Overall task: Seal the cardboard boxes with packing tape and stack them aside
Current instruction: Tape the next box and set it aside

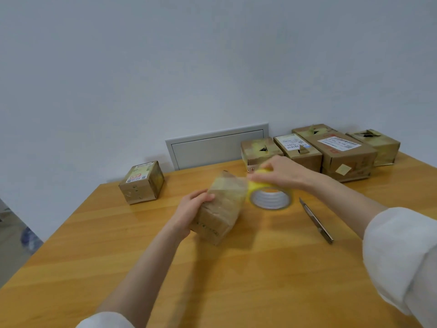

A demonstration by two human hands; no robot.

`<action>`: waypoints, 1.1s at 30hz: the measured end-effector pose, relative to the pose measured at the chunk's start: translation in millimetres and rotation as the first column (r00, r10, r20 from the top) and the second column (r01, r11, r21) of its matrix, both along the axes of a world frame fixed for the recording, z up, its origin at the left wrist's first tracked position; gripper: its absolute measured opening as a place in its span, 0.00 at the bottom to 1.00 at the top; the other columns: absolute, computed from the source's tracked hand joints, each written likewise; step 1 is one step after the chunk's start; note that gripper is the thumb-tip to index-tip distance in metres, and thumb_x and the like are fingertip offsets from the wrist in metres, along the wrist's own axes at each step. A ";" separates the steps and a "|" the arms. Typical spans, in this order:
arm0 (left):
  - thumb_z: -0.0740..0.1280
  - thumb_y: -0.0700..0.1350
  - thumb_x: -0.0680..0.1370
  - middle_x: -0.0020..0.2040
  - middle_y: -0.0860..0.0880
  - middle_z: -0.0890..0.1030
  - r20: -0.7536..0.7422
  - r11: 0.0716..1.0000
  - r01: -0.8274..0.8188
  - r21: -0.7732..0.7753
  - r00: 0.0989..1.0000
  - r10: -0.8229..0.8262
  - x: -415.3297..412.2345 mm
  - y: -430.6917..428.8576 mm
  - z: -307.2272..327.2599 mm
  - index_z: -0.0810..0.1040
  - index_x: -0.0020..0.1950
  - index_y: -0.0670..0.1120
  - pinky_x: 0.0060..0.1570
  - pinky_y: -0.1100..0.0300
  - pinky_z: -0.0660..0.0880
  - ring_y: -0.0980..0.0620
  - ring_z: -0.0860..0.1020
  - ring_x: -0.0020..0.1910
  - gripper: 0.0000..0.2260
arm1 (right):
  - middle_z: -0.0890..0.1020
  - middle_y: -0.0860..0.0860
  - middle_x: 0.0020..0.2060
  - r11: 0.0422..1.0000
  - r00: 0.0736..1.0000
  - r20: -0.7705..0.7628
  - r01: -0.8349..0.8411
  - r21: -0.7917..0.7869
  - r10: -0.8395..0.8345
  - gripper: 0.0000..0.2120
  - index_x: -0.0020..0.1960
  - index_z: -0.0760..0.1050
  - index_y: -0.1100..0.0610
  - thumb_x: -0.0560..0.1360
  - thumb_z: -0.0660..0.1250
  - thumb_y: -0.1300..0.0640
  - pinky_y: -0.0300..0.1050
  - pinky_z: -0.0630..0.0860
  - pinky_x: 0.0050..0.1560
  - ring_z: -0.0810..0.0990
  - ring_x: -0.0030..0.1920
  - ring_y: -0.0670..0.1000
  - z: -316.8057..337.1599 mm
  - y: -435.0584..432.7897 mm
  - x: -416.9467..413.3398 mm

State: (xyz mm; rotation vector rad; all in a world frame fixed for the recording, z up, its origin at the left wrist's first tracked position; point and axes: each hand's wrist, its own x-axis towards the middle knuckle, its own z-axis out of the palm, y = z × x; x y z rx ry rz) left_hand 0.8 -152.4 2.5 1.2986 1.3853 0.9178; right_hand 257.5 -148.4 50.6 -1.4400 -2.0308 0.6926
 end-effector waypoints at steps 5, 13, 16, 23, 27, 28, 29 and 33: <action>0.68 0.53 0.75 0.49 0.49 0.83 0.063 0.996 -0.062 -0.058 0.996 0.065 -16.6 -1.1 -7.2 0.79 0.57 0.54 0.42 0.55 0.77 0.49 0.80 0.48 0.12 | 0.82 0.44 0.45 0.989 0.994 0.102 0.056 -0.139 -0.042 0.26 0.46 0.82 0.53 0.69 0.65 0.30 0.42 0.75 0.40 0.81 0.43 0.48 -36.7 -0.5 6.6; 0.69 0.54 0.73 0.45 0.48 0.85 0.178 0.980 -0.130 -0.151 0.972 0.156 -29.6 -3.1 -18.3 0.80 0.53 0.50 0.45 0.52 0.77 0.47 0.81 0.48 0.13 | 0.77 0.50 0.63 0.991 0.976 0.202 0.106 -0.086 -0.087 0.45 0.67 0.73 0.56 0.63 0.64 0.24 0.48 0.73 0.57 0.76 0.61 0.52 -40.0 10.5 -20.5; 0.69 0.56 0.72 0.48 0.48 0.85 0.194 0.977 -0.110 -0.181 0.970 0.145 -34.4 -4.7 -19.1 0.80 0.54 0.50 0.48 0.50 0.76 0.46 0.80 0.51 0.15 | 0.80 0.42 0.42 0.987 0.922 0.356 0.160 0.004 -0.151 0.38 0.59 0.78 0.52 0.63 0.63 0.24 0.41 0.71 0.37 0.78 0.44 0.45 -43.5 9.0 -29.6; 0.65 0.57 0.76 0.55 0.47 0.83 0.066 0.977 -0.037 -0.211 0.996 0.052 -42.0 -8.1 -13.6 0.77 0.61 0.51 0.55 0.47 0.76 0.45 0.78 0.56 0.17 | 0.82 0.47 0.52 0.984 0.860 0.482 0.174 0.028 -0.166 0.40 0.65 0.75 0.50 0.64 0.60 0.23 0.42 0.71 0.37 0.77 0.46 0.49 -45.9 15.9 -47.8; 0.63 0.56 0.77 0.74 0.49 0.66 -0.604 0.959 0.078 0.271 0.790 0.106 -34.0 -5.4 7.0 0.60 0.77 0.49 0.67 0.51 0.66 0.50 0.67 0.70 0.30 | 0.82 0.48 0.53 0.983 0.835 0.523 0.182 0.033 -0.172 0.40 0.64 0.76 0.48 0.63 0.60 0.22 0.42 0.70 0.36 0.77 0.47 0.50 -51.9 21.4 -58.5; 0.61 0.60 0.77 0.77 0.49 0.59 -0.740 0.911 0.198 0.362 0.656 0.151 -26.3 -6.1 11.6 0.55 0.78 0.48 0.71 0.50 0.60 0.49 0.61 0.74 0.34 | 0.82 0.48 0.54 0.983 0.836 0.522 0.182 0.027 -0.169 0.40 0.64 0.75 0.48 0.63 0.60 0.22 0.42 0.71 0.37 0.77 0.48 0.50 -51.9 22.4 -59.9; 0.58 0.65 0.75 0.79 0.49 0.53 -0.827 0.874 0.316 0.369 0.541 0.153 -16.8 -6.7 13.4 0.50 0.79 0.47 0.73 0.52 0.53 0.49 0.54 0.77 0.38 | 0.81 0.48 0.54 0.983 0.837 0.521 0.183 0.021 -0.167 0.40 0.65 0.75 0.48 0.63 0.61 0.22 0.42 0.72 0.39 0.77 0.49 0.50 -51.6 23.4 -60.5; 0.47 0.69 0.76 0.78 0.42 0.40 -0.990 0.875 0.472 0.106 0.136 0.047 5.5 -4.7 3.8 0.41 0.78 0.42 0.74 0.54 0.40 0.47 0.41 0.77 0.41 | 0.81 0.48 0.55 0.982 0.846 0.506 0.188 0.015 -0.170 0.41 0.66 0.75 0.49 0.64 0.61 0.23 0.44 0.73 0.42 0.78 0.51 0.51 -52.5 25.2 -58.9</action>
